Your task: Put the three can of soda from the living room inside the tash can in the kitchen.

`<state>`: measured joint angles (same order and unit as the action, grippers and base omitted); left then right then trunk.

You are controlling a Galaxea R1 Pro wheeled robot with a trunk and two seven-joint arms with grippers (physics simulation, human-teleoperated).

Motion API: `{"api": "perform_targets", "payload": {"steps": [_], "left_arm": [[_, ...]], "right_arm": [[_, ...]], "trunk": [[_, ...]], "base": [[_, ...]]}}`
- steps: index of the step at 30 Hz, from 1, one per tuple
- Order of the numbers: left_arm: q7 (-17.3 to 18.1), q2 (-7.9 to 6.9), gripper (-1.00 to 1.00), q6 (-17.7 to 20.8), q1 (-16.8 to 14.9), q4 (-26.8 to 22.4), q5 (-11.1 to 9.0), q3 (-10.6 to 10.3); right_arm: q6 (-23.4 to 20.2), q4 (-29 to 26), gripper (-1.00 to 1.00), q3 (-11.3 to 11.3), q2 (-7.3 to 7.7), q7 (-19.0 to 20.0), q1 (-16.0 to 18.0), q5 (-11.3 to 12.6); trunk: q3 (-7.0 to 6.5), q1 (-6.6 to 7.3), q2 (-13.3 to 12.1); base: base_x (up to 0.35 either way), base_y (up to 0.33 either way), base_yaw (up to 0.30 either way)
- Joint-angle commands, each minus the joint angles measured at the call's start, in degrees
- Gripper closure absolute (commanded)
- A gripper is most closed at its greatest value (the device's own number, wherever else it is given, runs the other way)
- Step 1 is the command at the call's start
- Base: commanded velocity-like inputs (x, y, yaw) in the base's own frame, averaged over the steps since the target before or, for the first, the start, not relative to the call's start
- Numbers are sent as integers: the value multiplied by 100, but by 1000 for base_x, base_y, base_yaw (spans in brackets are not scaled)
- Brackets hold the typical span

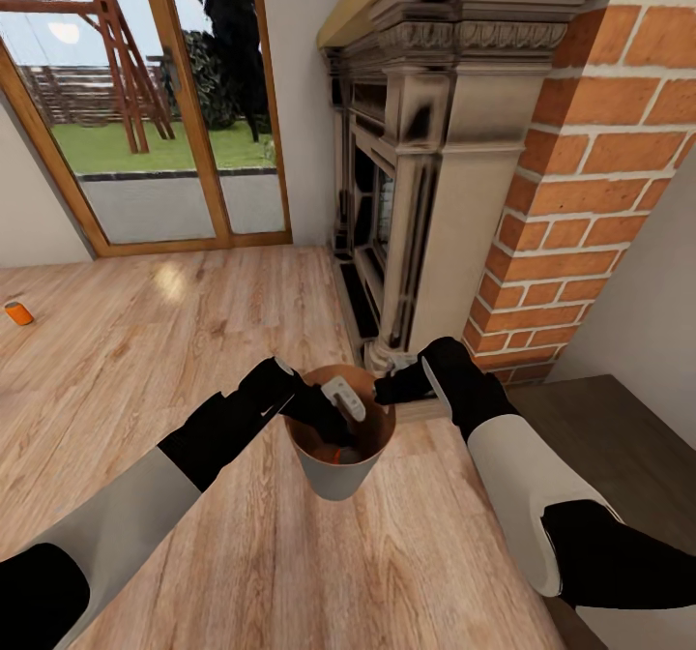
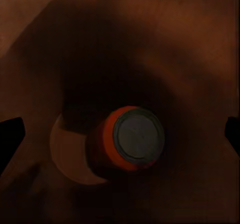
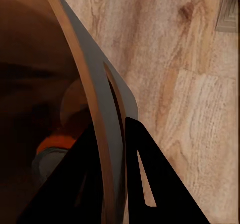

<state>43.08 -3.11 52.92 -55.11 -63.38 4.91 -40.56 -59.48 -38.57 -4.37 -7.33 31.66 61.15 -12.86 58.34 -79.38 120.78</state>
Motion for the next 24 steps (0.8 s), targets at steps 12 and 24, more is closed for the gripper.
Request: {"api": "perform_targets", "payload": {"steps": [12,24], "left_arm": [[495,-96,-100,58,5,-1028,-95,912],[2258,-1311,-100,520,169,-2633,-94,5255]], "right_arm": [[-52,7,100,22,20,51,2,225],[-52,7,100,39,49,51,-6,228]], "trunk": [[-1,0,0],[-1,0,0]], "base": [[0,0,0],[0,0,0]]}}
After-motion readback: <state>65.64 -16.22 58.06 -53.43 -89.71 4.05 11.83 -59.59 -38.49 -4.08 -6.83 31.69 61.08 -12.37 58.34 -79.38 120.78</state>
